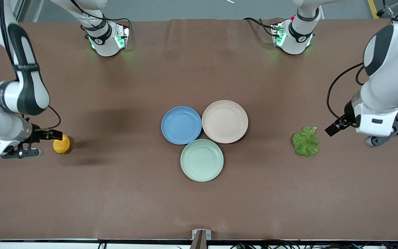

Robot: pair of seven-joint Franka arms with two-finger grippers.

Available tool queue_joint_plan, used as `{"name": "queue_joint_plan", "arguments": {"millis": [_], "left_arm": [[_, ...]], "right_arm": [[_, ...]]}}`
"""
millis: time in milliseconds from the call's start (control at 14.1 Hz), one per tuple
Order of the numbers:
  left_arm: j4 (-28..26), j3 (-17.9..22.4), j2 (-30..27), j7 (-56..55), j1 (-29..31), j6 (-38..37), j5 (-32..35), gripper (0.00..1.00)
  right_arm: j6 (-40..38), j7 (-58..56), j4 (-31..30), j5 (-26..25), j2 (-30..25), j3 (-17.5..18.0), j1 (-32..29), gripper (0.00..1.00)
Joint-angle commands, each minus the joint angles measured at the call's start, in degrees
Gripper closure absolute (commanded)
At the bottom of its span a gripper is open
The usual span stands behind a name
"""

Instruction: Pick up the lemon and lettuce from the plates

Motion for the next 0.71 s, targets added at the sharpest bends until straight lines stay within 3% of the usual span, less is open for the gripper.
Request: {"name": "queue_joint_plan", "arguments": {"millis": [0,142,426,496,638], "left_arm": [[3.07,-0.44,-0.31,4.35,0.55,-5.20,-0.82,0.00],[4.20,-0.36,-0.93,8.38,0.37,-8.36,-0.48,0.00],[3.25,0.43,-7.25,15.69,1.34,-9.70,-1.70,0.00],[2.46,1.39,-8.65,16.14,0.29,-9.61,-2.40,0.00],[0.27,7.79,-11.03,17.19,-4.53,-9.61,-5.81,0.00]], "right_arm": [[-7.09,4.84,-2.87,-0.05,-10.92,-0.08,4.51,0.00],[-11.32,4.84,-1.56,2.04,-15.24,0.01,5.84,0.00],[-22.40,4.84,9.15,3.99,-15.52,-0.08,6.11,0.00],[-23.20,4.84,10.56,3.99,-15.52,-0.17,6.11,0.00],[-23.55,4.50,12.33,3.99,-15.52,-0.17,5.93,0.00]]}}
